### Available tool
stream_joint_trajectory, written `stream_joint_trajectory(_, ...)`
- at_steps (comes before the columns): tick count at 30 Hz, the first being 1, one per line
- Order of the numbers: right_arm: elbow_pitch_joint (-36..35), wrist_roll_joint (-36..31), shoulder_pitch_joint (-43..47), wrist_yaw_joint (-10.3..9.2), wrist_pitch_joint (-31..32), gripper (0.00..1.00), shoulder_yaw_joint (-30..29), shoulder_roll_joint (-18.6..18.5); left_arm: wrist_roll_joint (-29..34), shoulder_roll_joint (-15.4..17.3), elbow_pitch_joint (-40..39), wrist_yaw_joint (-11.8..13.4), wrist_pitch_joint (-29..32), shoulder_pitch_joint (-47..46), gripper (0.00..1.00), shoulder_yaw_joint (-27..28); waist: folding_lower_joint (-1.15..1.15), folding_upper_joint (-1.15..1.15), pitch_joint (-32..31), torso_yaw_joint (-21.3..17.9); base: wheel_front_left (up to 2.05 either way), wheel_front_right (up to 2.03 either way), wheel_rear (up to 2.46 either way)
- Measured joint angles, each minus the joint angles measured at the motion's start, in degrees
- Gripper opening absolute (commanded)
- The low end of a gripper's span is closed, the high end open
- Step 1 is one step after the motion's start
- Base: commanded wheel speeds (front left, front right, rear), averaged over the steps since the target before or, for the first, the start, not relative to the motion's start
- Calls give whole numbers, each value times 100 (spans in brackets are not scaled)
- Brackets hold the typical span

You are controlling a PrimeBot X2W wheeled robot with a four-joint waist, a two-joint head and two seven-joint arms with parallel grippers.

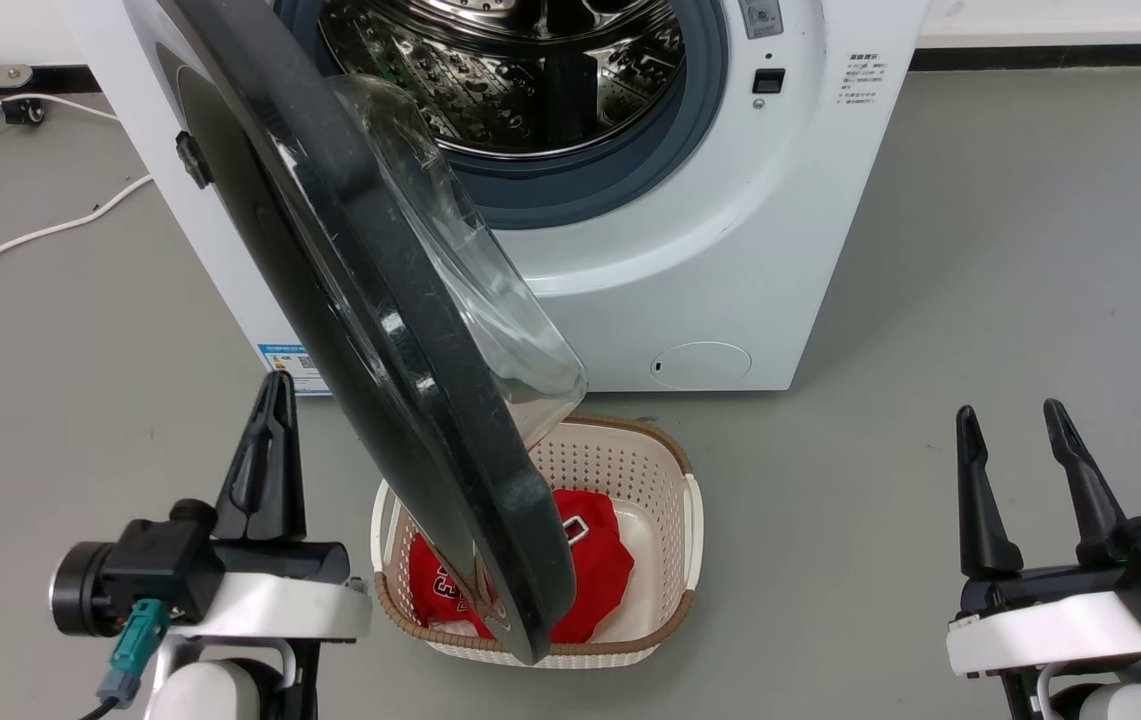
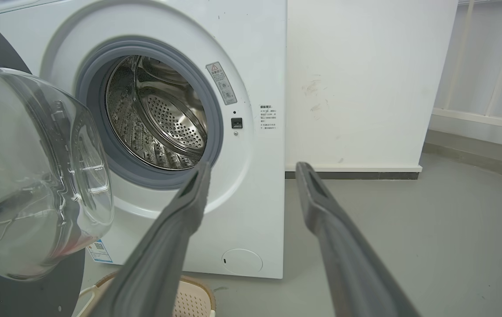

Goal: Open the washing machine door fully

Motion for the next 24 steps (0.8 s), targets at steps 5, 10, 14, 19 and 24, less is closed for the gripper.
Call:
stream_joint_trajectory(5,2,33,-2,0,0,100,0,0,-26,2,-487,7,0,-103,0,31,0,0,-2,8,0,0,0)
stream_joint_trajectory(10,8,41,-8,0,0,100,19,0,-63,1,-1278,47,-1,-235,0,82,0,0,6,2,0,0,0)
stream_joint_trajectory(14,22,48,-10,0,0,100,32,0,-32,1,-1848,101,-1,-283,0,131,0,0,9,-10,0,0,0)
stream_joint_trajectory(19,34,82,-12,0,1,100,34,0,148,1,-2663,103,-1,-455,0,65,0,0,0,-24,0,0,0)
stream_joint_trajectory(24,38,100,-12,0,1,100,52,0,288,2,-3481,67,-2,-642,0,-188,0,0,-1,-35,0,0,0)
